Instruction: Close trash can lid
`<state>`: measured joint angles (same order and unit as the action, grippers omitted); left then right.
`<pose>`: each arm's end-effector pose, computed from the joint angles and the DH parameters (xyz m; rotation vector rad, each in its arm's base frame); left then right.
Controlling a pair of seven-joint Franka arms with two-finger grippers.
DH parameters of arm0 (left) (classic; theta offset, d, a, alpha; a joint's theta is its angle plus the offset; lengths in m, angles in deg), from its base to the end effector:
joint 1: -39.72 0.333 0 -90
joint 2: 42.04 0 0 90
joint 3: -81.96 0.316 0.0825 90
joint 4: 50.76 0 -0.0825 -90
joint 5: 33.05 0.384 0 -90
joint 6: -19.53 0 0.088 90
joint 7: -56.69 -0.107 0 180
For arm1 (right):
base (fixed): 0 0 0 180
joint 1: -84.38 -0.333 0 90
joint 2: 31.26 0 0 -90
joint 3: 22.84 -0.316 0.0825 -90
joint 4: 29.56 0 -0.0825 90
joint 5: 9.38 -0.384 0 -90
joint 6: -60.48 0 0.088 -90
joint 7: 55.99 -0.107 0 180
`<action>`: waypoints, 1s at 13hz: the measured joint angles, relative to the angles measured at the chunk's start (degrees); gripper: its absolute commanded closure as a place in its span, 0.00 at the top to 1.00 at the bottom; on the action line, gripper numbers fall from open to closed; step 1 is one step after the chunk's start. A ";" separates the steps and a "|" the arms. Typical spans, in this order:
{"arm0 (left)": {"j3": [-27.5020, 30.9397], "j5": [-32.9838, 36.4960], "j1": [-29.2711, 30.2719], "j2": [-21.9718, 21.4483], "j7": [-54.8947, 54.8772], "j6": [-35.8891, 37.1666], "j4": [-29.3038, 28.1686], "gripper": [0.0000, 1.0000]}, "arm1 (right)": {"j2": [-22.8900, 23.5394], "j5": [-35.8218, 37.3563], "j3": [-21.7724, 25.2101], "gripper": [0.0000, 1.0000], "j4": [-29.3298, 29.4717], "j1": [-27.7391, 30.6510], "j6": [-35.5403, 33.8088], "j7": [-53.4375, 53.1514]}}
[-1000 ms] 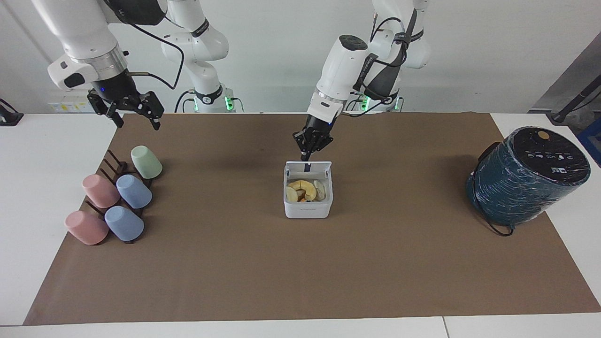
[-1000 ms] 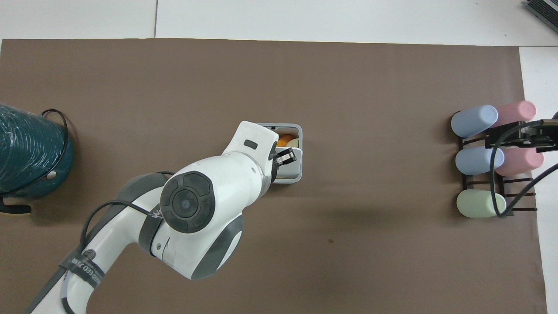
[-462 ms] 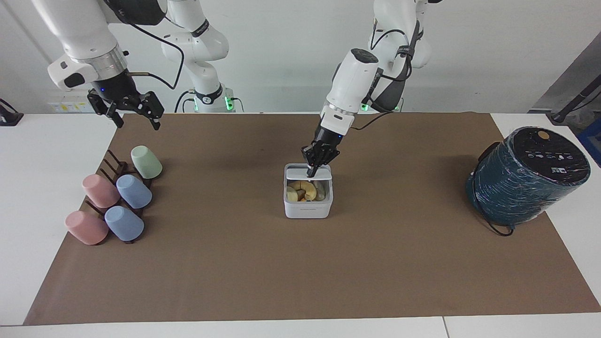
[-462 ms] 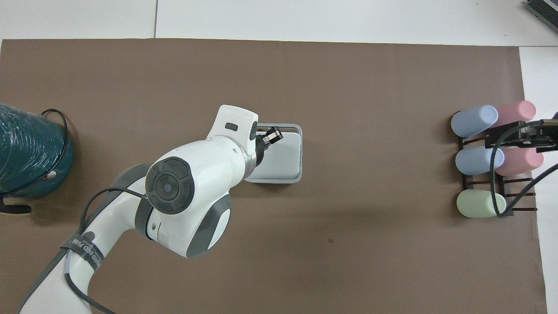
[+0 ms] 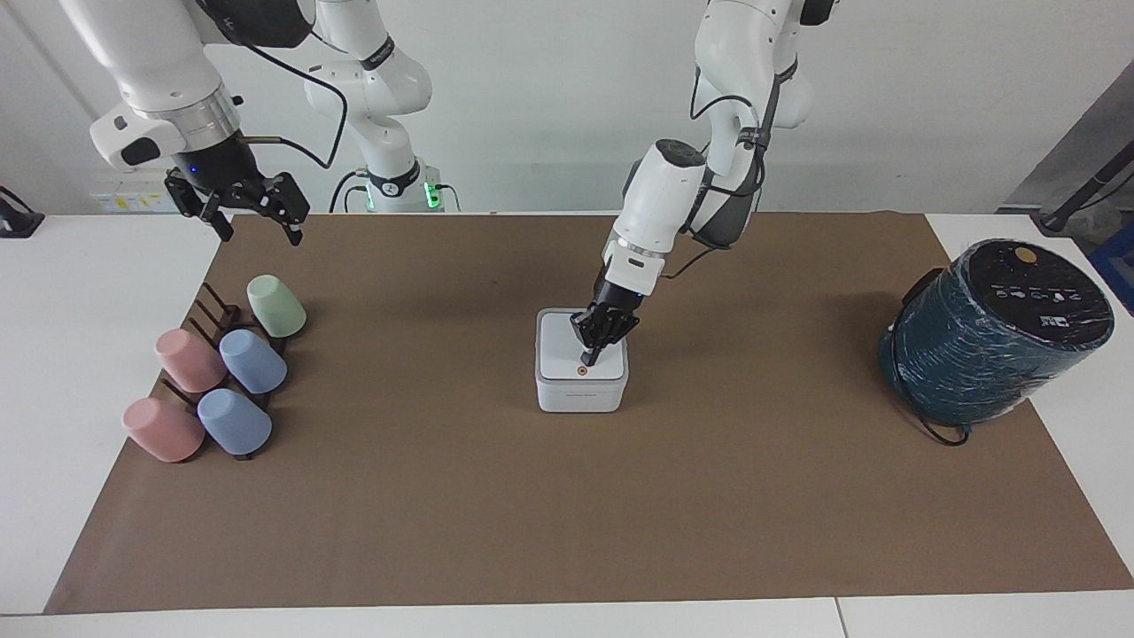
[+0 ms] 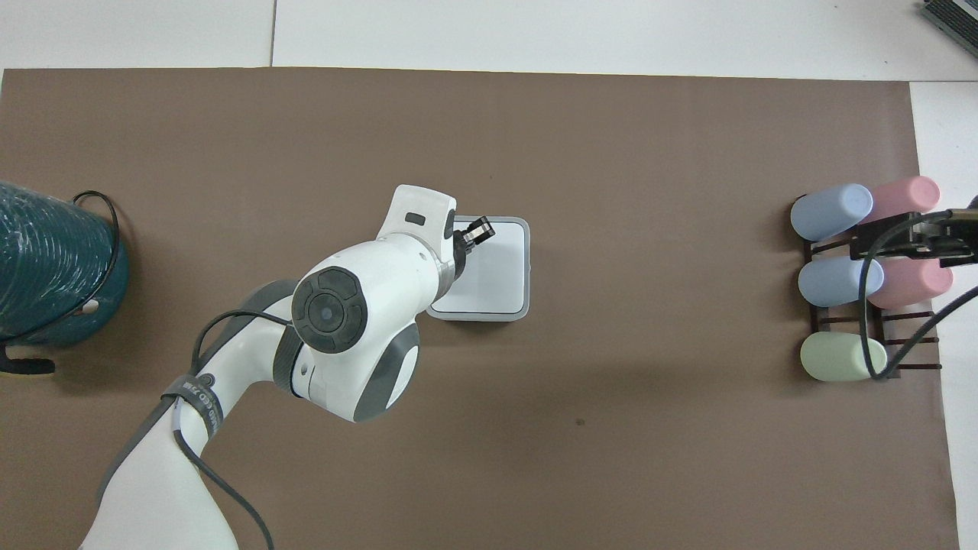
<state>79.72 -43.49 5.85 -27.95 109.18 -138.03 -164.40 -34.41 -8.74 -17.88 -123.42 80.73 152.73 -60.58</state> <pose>0.5224 -0.3703 0.4001 2.6021 0.5814 0.3914 0.5407 -0.0148 0.6261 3.1315 -0.1608 0.0421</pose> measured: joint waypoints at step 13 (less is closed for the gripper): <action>0.76 0.07 2.49 -0.70 0.10 26.04 14.42 0.00 | 0.00 0.00 0.00 1.00 0.00 0.00 0.00 0.00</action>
<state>80.48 -43.42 8.34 -28.65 109.28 -111.99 -149.97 -34.41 -8.74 -17.88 -123.42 80.73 152.73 -60.58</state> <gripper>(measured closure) 0.987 0.000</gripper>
